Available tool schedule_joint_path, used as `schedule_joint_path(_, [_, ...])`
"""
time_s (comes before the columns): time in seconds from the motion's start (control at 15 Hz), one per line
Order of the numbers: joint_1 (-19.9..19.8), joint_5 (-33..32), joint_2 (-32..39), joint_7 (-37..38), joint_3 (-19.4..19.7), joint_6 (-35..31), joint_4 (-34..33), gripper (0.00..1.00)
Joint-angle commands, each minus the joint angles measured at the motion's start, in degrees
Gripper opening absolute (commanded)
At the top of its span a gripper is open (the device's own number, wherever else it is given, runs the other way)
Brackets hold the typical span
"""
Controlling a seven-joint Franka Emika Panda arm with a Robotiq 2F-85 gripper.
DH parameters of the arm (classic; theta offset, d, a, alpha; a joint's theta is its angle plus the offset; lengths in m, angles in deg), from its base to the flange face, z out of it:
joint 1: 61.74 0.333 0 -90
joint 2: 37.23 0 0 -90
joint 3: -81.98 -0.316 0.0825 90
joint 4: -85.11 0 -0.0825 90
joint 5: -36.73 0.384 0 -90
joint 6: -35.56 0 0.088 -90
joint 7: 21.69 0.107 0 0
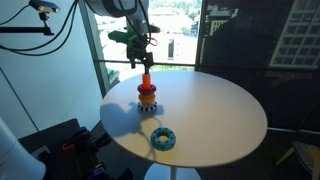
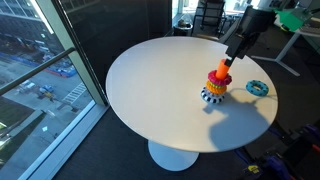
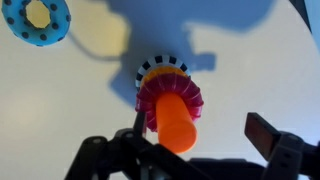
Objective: Put the pink circular object on the orange object
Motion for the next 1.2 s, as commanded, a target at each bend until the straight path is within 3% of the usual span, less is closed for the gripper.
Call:
schedule_joint_path(0.0, [-1.75, -4.89, -3.75, 3.05, -0.24, 4.10, 0.77, 1.00])
schedule_joint_path(0.33, [-4.06, -10.07, -9.13, 4.17, 0.50, 8.32, 3.70, 1.00])
schedule_joint_path(0.87, [-6.48, -9.60, -17.68, -0.64, 3.95, 15.64, 8.16, 1.00])
schedule_joint_path(0.93, [-5.86, -8.97, -14.81, 0.99, 3.18, 14.47, 6.43, 1.00])
schedule_joint_path(1.13, [-6.24, -8.97, -16.50, 0.38, 3.82, 14.83, 7.68, 1.00])
